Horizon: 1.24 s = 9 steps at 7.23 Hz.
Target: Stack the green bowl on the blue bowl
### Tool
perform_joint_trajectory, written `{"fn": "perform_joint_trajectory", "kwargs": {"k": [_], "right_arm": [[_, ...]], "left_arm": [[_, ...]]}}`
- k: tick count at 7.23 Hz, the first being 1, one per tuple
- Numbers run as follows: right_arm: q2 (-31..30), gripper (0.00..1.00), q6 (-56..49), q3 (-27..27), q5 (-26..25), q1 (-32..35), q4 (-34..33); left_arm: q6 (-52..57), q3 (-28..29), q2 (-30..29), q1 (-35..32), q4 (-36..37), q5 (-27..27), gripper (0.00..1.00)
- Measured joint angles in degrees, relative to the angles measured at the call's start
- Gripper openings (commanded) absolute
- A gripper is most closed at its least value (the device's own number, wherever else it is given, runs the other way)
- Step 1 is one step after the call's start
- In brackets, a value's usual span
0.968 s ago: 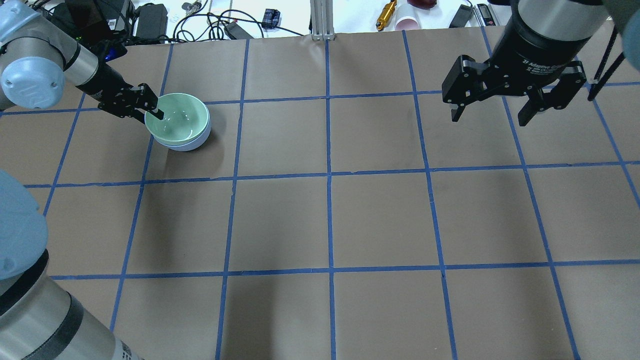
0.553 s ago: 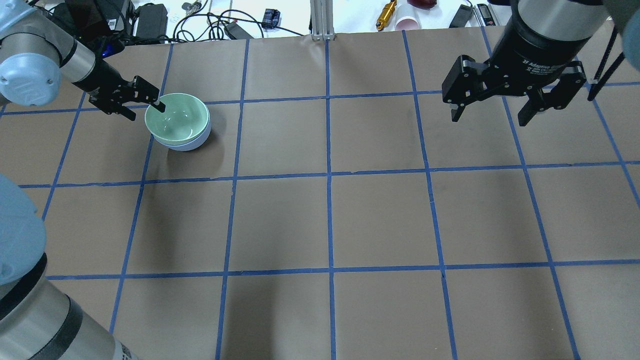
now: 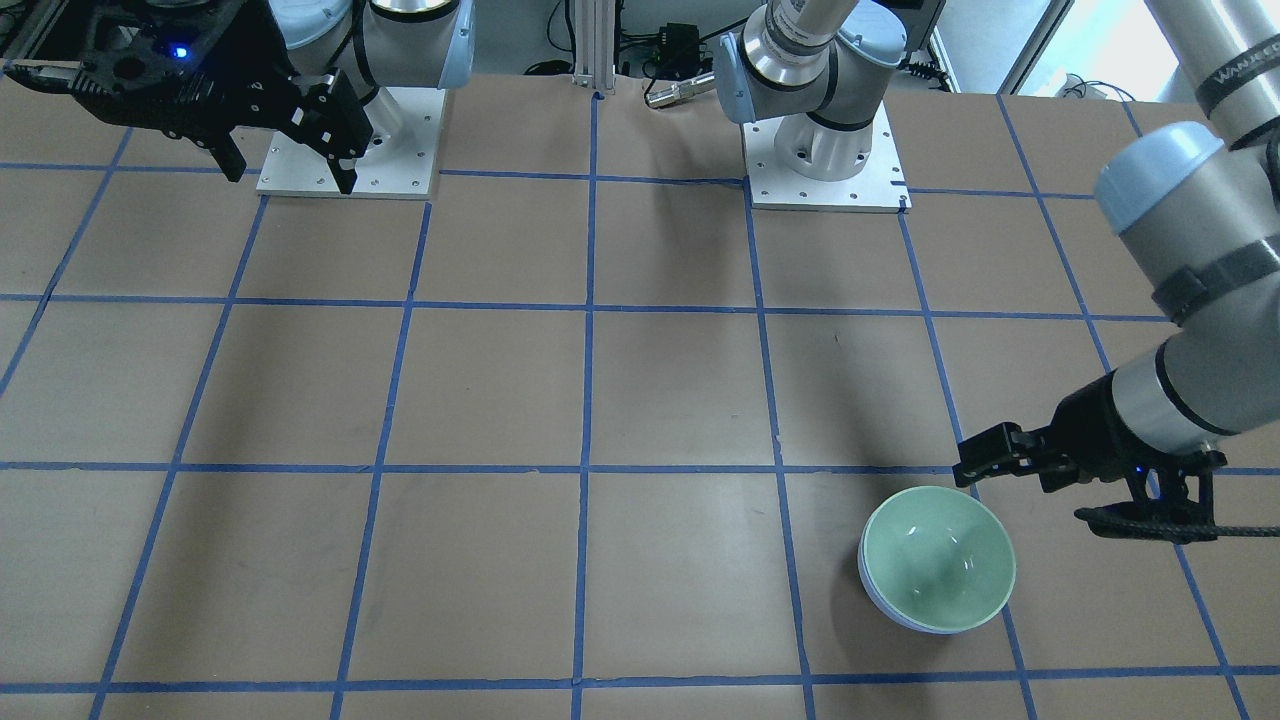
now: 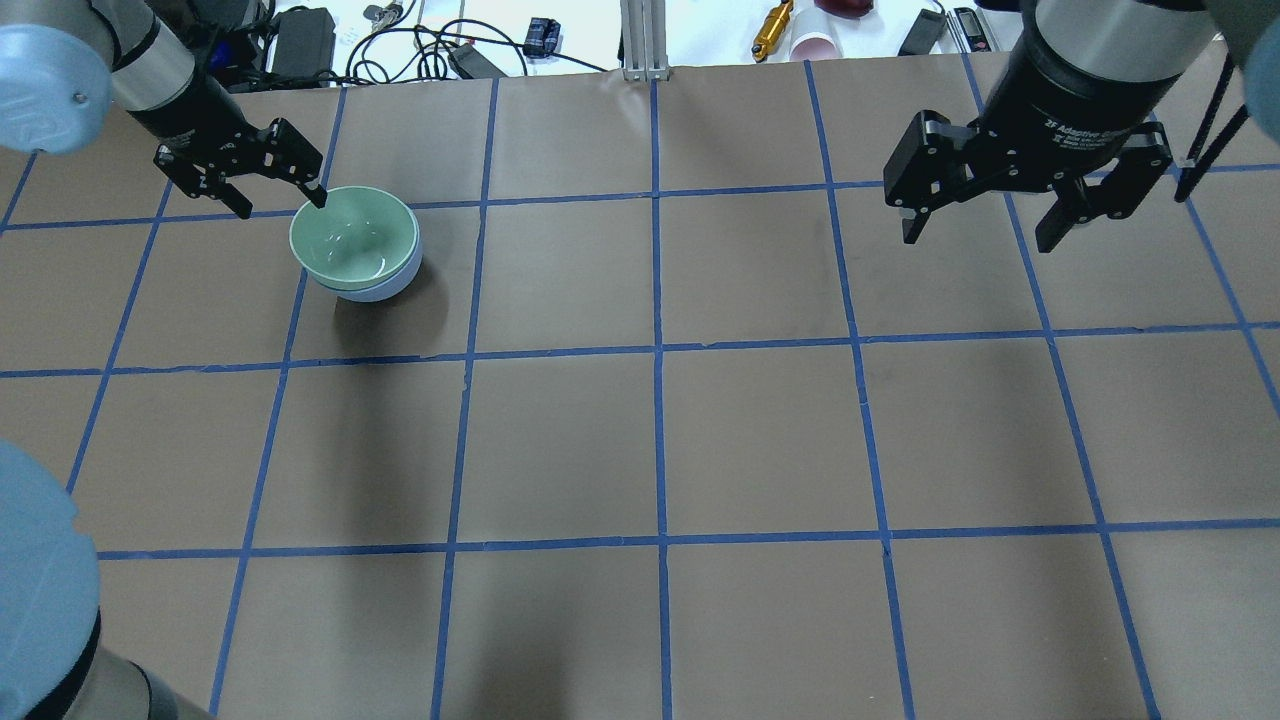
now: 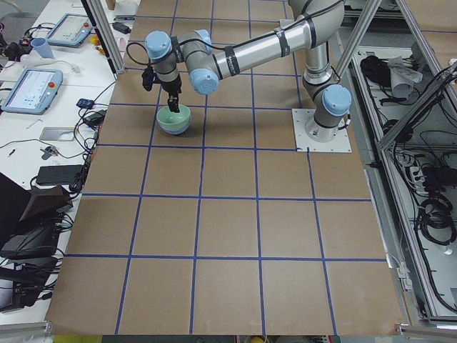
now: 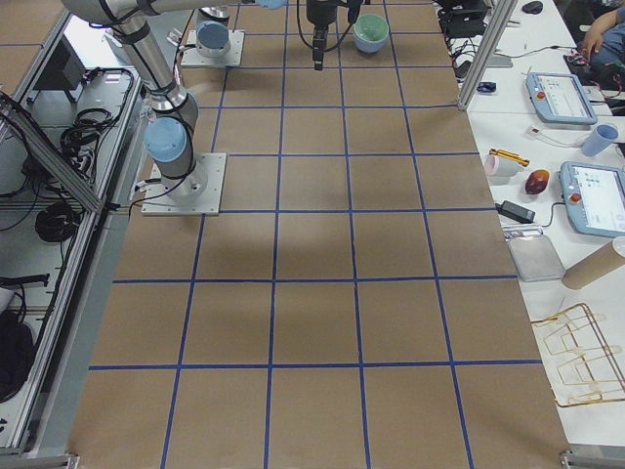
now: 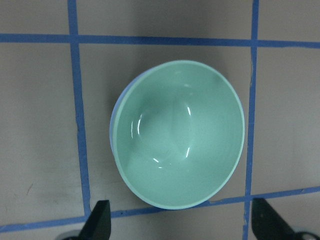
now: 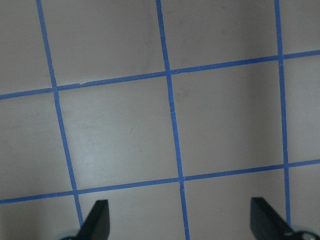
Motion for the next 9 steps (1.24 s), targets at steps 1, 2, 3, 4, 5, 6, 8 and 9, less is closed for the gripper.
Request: {"fn": "perform_joint_trajectory", "kwargs": {"k": [1,2,3,4,5,6,8,9], "right_arm": [[0.00,1.00,0.00,0.01,0.00,0.00,0.02],[0.00,1.00,0.00,-0.01,0.00,0.00,0.04],[0.00,1.00,0.00,-0.02,0.00,0.00,0.04],[0.00,1.00,0.00,-0.01,0.00,0.00,0.05],[0.00,1.00,0.00,-0.01,0.00,0.00,0.02],[0.00,1.00,0.00,-0.01,0.00,0.00,0.01],[0.00,1.00,0.00,-0.02,0.00,0.00,0.00],[0.00,1.00,0.00,-0.01,0.00,0.00,0.00]], "left_arm": [[-2.07,-0.06,2.92,-2.28,-1.24,3.06,1.00],[-3.76,-0.22,6.12,-4.91,-2.70,5.01,1.00],[-5.91,-0.35,9.26,-7.76,-4.71,5.85,1.00],[-7.93,-0.67,11.91,-10.22,-6.29,6.08,1.00],[-8.96,-1.43,14.39,-12.07,-8.37,5.98,1.00],[-9.35,-2.60,16.92,-13.27,-10.58,5.77,1.00],[-8.99,-5.22,20.96,-14.12,-12.21,5.69,1.00],[-8.69,-6.61,22.00,-14.23,-12.07,5.67,1.00]]}}
